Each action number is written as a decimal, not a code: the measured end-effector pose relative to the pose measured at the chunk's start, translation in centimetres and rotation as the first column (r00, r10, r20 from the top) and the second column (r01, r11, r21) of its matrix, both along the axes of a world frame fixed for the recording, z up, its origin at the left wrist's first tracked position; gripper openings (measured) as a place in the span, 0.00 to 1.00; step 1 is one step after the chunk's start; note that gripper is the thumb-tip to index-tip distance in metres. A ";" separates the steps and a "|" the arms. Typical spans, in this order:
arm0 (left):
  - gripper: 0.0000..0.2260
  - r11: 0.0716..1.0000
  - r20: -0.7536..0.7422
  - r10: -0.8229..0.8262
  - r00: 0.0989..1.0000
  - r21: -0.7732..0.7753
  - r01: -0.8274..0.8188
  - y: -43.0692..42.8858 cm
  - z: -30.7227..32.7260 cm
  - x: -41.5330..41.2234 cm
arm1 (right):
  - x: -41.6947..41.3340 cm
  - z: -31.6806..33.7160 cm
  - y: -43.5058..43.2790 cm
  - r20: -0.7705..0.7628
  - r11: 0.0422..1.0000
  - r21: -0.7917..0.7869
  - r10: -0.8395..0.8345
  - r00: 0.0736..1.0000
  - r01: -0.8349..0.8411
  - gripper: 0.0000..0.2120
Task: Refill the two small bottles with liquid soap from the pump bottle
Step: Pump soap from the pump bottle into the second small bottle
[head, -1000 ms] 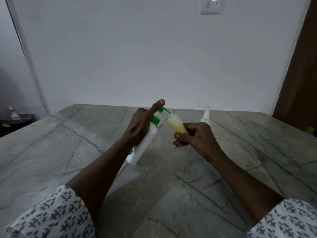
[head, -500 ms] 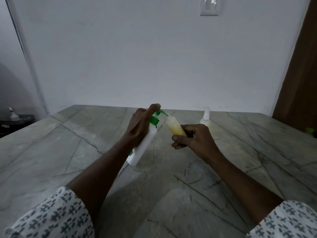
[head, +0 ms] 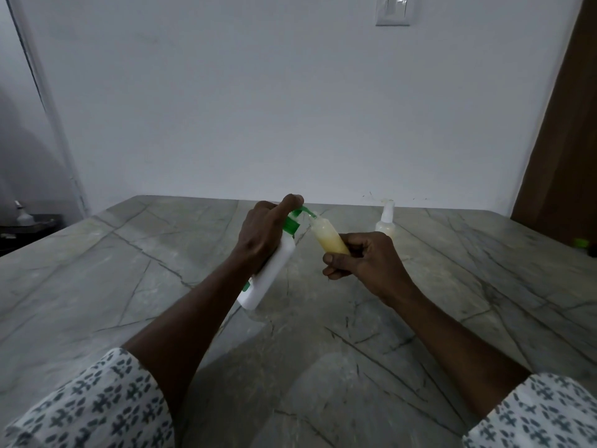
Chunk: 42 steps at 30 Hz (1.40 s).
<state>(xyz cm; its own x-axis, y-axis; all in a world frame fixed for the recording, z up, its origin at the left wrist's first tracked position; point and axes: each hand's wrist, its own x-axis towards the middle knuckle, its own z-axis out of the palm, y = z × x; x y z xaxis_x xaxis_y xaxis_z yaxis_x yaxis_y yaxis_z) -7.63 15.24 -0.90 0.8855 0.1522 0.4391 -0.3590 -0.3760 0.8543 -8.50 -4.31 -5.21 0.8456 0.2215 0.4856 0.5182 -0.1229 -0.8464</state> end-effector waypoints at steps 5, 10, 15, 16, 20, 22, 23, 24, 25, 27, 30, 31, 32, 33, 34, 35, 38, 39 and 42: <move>0.25 1.000 0.025 0.003 1.000 0.008 -0.004 0.1 -0.2 0.3 | 0.0 -0.2 0.1 0.014 1.000 -0.022 0.008 1.000 -0.008 0.19; 0.26 1.000 0.011 -0.008 1.000 0.008 0.008 0.3 -0.2 0.2 | 0.0 0.0 0.3 -0.001 1.000 0.010 0.014 1.000 -0.014 0.18; 0.28 0.999 -0.012 -0.022 1.000 0.030 0.023 0.2 0.1 -0.1 | 0.0 0.1 0.3 -0.016 0.999 0.033 0.028 0.999 -0.027 0.18; 0.28 0.999 -0.019 -0.028 0.999 0.033 0.028 0.2 0.1 -0.1 | 0.0 0.1 0.3 -0.016 0.999 0.035 0.027 1.000 -0.027 0.18; 0.25 0.999 -0.020 -0.026 0.999 0.028 0.027 0.1 0.1 -0.2 | 0.1 0.0 0.2 -0.011 0.999 0.028 0.023 1.000 -0.022 0.18; 0.24 0.999 -0.008 -0.018 1.000 0.030 0.018 0.1 0.0 -0.1 | 0.0 -0.1 0.3 0.000 1.000 0.006 0.016 1.000 -0.016 0.18; 0.24 0.999 -0.001 -0.013 1.000 0.030 0.013 0.1 -0.1 -0.1 | 0.0 -0.1 0.3 0.004 1.000 -0.002 0.015 1.000 -0.015 0.18; 0.24 1.000 0.005 -0.009 1.000 0.028 0.008 0.1 -0.1 0.0 | 0.0 -0.2 0.3 0.005 1.000 -0.006 0.017 1.000 -0.017 0.18; 0.25 1.000 0.012 -0.003 1.000 0.024 0.003 0.2 -0.1 0.1 | 0.0 -0.2 0.3 0.005 1.000 -0.007 0.021 1.000 -0.021 0.18; 0.25 1.000 0.029 0.010 1.000 0.014 -0.011 0.2 -0.2 0.3 | 0.0 -0.3 0.3 0.006 1.000 0.000 0.027 1.000 -0.027 0.18; 0.25 1.000 0.044 0.007 0.999 0.025 -0.009 0.3 -0.3 0.4 | 0.0 -0.3 0.4 -0.011 0.999 0.032 0.042 0.999 -0.042 0.18; 0.26 1.000 0.040 -0.002 0.999 0.024 0.001 0.3 -0.3 0.4 | -0.1 -0.2 0.5 -0.027 0.997 0.051 0.059 0.998 -0.057 0.17; 0.27 1.000 0.033 -0.010 0.999 0.024 0.009 0.4 -0.3 0.4 | -0.1 -0.2 0.6 -0.051 0.994 0.078 0.084 0.995 -0.080 0.16; 0.28 1.000 0.024 -0.013 1.000 0.028 0.013 0.4 -0.3 0.4 | -0.3 -0.3 0.7 -0.081 0.988 0.108 0.118 0.990 -0.109 0.14; 0.28 0.999 0.016 -0.011 1.000 0.033 0.010 0.3 -0.3 0.4 | -0.4 -0.3 0.8 -0.111 0.981 0.138 0.155 0.982 -0.139 0.12; 0.28 0.999 0.009 -0.006 1.000 0.041 0.006 0.2 -0.2 0.3 | -0.5 -0.4 0.9 -0.138 0.973 0.161 0.187 0.973 -0.164 0.11; 0.27 0.998 -0.002 0.003 1.000 0.067 -0.003 0.1 -0.2 0.2 | -0.6 -0.8 1.4 -0.180 0.959 0.193 0.243 0.953 -0.208 0.11; 0.27 0.998 -0.003 0.002 1.000 0.066 -0.002 0.1 -0.3 0.2 | -0.6 -0.9 1.4 -0.183 0.957 0.197 0.250 0.951 -0.213 0.11; 0.30 0.998 -0.010 -0.003 1.000 0.056 0.003 0.2 -0.3 0.1 | -0.4 -0.9 1.5 -0.178 0.957 0.199 0.247 0.953 -0.211 0.12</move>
